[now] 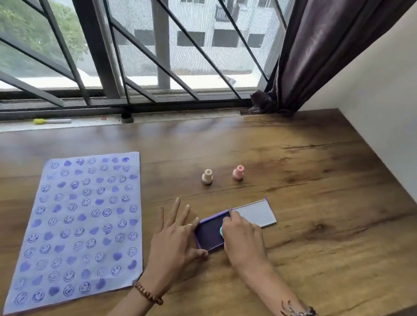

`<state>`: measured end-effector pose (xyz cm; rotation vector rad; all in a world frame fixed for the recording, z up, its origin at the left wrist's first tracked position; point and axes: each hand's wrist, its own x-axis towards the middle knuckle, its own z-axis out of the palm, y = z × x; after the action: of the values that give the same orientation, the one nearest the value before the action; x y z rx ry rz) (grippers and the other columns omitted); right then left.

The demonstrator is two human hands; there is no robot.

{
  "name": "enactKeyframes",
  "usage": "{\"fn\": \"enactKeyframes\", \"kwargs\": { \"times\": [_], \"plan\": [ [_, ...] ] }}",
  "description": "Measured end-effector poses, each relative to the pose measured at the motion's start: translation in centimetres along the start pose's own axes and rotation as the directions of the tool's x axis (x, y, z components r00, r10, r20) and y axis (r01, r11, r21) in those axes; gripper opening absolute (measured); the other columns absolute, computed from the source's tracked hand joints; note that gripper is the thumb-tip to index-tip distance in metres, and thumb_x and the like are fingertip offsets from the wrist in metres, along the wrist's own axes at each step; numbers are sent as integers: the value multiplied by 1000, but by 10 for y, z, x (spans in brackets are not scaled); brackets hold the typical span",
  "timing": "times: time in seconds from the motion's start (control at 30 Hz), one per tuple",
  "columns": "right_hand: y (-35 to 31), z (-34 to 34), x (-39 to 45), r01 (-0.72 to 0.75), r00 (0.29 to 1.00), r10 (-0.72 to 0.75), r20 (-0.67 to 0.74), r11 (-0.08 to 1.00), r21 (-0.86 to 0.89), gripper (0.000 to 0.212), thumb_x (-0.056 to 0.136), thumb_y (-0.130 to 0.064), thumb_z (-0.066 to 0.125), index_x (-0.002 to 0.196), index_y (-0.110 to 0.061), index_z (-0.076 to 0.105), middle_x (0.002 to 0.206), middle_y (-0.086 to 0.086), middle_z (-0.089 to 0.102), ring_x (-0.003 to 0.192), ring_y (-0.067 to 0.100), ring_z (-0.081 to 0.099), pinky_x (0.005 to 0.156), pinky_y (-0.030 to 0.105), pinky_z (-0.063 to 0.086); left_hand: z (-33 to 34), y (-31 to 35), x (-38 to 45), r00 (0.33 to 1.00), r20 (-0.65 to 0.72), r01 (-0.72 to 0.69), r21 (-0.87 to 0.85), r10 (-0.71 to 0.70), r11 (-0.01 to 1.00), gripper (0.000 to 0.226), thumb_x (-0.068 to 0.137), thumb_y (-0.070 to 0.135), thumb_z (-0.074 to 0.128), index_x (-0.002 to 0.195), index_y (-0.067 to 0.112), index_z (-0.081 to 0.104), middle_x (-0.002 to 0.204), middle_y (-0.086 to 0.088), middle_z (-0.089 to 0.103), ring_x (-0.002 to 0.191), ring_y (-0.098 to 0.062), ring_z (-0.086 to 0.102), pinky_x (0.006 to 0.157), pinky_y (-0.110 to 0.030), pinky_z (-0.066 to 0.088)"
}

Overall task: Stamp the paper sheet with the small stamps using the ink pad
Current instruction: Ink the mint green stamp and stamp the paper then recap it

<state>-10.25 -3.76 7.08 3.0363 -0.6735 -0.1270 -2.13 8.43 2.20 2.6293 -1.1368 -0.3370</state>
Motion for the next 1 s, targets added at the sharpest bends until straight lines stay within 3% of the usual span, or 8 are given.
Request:
{"fn": "enactKeyframes", "kwargs": {
  "times": [0.03, 0.1, 0.17, 0.27, 0.33, 0.5, 0.7, 1.0],
  "plan": [
    [0, -1, 4, -7, 998, 5, 57, 999, 32, 16, 81, 1, 54, 92, -8, 60, 103, 11, 61, 92, 26, 63, 71, 33, 49, -1, 1, 1, 1000, -8, -6, 15, 7, 1000, 79, 69, 61, 59, 135, 25, 36, 156, 0, 16, 144, -17, -12, 112, -43, -18],
    [2, -4, 6, -88, 989, 73, 127, 989, 116, 16, 88, -4, 47, 98, -8, 58, 111, 12, 59, 100, 30, 60, 77, 36, 46, -2, 3, 1, 999, -13, -32, 50, 32, 998, 80, 71, 62, 58, 136, 22, 35, 157, -3, 11, 143, -18, -13, 111, -44, -20],
    [3, -5, 1, -192, 980, 174, 100, 958, 212, 14, 88, -15, 52, 98, -10, 59, 109, 10, 61, 99, 30, 60, 76, 35, 45, -1, 1, -4, 999, -9, -53, 48, 54, 997, 84, 72, 64, 54, 140, 20, 28, 157, -4, 6, 143, -19, -15, 112, -44, -19],
    [-14, -3, -19, -281, 957, 280, 71, 843, 458, 19, 83, -27, 59, 98, -17, 63, 105, 5, 64, 96, 26, 61, 68, 31, 41, -3, -16, -22, 997, -64, -54, -104, 48, 993, 83, 76, 70, 38, 142, 24, 19, 157, -2, 5, 141, -15, -15, 116, -36, -11],
    [-35, -2, -34, -292, 948, 305, 89, 723, 626, 19, 79, -30, 65, 95, -19, 66, 99, 5, 66, 92, 24, 62, 68, 32, 43, -7, -35, -36, 990, -128, -78, -208, 52, 975, 70, 82, 62, 39, 140, 26, 26, 156, 2, 12, 138, -9, -13, 113, -28, -11],
    [-112, 8, -66, -254, 961, 228, 155, 512, 821, 18, 75, -26, 72, 89, -15, 69, 92, 5, 69, 86, 20, 64, 76, 32, 48, -30, -114, -71, 987, -139, 17, -382, -76, 924, 38, 89, 28, 55, 127, 23, 50, 151, 0, 29, 143, -15, 4, 117, -39, 5],
    [-169, 21, -73, -241, 964, 239, 113, 615, 751, 20, 80, -27, 64, 96, -15, 63, 98, 4, 60, 92, 22, 61, 81, 32, 46, -41, -159, -82, 992, 126, 59, -357, -15, 932, 50, 85, 33, 60, 132, 29, 43, 155, -1, 15, 144, -25, 1, 116, -46, 6],
    [-197, 18, -73, -197, 979, 199, 47, 859, 473, 19, 90, -31, 49, 102, -16, 55, 110, 2, 53, 94, 23, 60, 74, 31, 45, -31, -165, -86, 1000, 23, 24, -446, -16, 895, 50, 79, 37, 66, 126, 33, 49, 154, 3, 22, 144, -24, 5, 115, -46, 4]
  ]
}}
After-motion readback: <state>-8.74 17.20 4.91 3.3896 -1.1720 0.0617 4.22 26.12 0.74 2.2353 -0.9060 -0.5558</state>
